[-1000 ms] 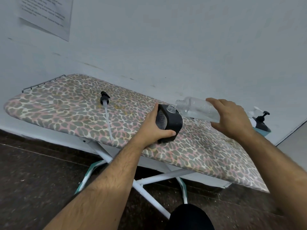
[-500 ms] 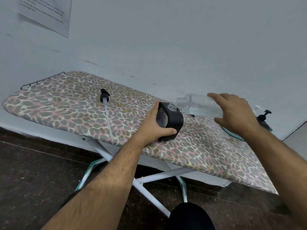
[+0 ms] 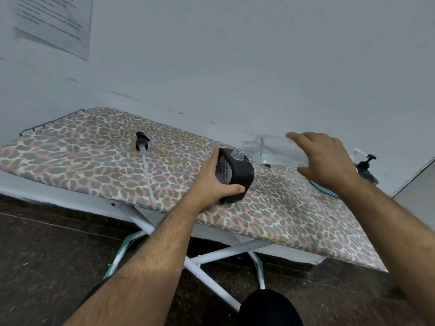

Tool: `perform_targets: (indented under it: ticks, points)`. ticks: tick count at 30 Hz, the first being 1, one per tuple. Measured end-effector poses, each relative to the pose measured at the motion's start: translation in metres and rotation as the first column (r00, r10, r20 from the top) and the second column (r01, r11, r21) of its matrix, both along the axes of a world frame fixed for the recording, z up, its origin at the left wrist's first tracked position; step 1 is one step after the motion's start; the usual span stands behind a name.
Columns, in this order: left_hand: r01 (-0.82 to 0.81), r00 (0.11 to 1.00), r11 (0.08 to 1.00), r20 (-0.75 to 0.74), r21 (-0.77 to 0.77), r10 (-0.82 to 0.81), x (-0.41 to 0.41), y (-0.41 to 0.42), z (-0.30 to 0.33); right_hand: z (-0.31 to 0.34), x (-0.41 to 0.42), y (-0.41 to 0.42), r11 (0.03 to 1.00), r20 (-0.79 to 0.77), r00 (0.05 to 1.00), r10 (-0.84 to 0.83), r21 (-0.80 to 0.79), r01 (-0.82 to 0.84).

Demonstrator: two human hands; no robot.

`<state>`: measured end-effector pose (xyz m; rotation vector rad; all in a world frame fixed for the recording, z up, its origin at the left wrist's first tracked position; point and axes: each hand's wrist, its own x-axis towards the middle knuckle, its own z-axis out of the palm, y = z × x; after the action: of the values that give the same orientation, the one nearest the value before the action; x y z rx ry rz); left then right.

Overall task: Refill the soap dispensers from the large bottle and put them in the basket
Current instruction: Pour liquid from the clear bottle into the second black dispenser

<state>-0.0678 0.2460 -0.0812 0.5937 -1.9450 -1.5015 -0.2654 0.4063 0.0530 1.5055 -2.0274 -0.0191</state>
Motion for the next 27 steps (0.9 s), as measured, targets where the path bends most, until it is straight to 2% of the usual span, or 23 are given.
perform_targets:
  ticks: [27]
  points:
    - [0.001, 0.999, 1.0, -0.051, 0.028, 0.0, 0.0, -0.0027, -0.0053, 0.0051, -0.0032, -0.0055, 0.999, -0.049, 0.999, -0.005, 0.038, 0.007]
